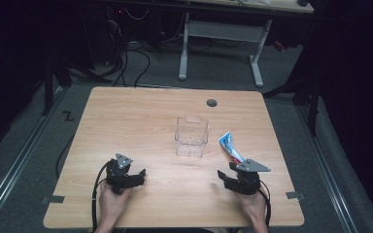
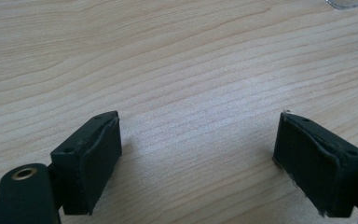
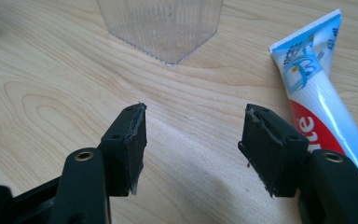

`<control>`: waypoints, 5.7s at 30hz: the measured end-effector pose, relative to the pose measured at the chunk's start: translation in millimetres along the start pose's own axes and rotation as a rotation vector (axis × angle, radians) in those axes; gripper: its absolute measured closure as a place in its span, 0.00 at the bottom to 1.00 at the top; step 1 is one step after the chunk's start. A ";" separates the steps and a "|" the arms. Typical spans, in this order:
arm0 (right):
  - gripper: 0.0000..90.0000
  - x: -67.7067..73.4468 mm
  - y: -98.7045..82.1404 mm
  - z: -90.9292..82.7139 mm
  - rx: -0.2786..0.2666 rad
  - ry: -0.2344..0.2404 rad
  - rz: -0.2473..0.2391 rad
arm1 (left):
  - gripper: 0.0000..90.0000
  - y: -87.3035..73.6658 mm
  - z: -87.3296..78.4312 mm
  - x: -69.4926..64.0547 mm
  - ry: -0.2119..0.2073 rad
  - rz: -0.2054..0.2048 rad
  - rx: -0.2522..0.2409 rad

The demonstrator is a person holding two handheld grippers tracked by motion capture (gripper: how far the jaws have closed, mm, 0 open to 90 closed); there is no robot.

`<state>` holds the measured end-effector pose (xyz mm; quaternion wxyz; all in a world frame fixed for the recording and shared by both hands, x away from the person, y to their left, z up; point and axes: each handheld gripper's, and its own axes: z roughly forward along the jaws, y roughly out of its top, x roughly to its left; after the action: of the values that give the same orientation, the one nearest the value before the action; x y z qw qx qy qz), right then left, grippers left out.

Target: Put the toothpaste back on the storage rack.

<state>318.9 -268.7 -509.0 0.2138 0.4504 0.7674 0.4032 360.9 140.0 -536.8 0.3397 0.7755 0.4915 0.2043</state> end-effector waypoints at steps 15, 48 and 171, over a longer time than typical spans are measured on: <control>0.50 -23.8 -3.4 -20.4 -0.047 0.042 0.121 | 0.17 0.0 0.0 -0.2 0.000 0.000 0.000; 0.50 -49.1 33.2 -12.7 0.002 -0.077 0.130 | 0.17 0.1 0.1 -0.5 -0.001 0.001 0.000; 0.81 -60.2 87.0 7.9 0.221 -0.009 0.072 | 0.17 0.3 0.4 -2.0 -0.010 0.011 -0.001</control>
<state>399.7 -293.8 -445.1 0.1517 0.5004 0.7895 0.3213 360.5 138.0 -536.8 0.3414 0.7790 0.4854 0.2024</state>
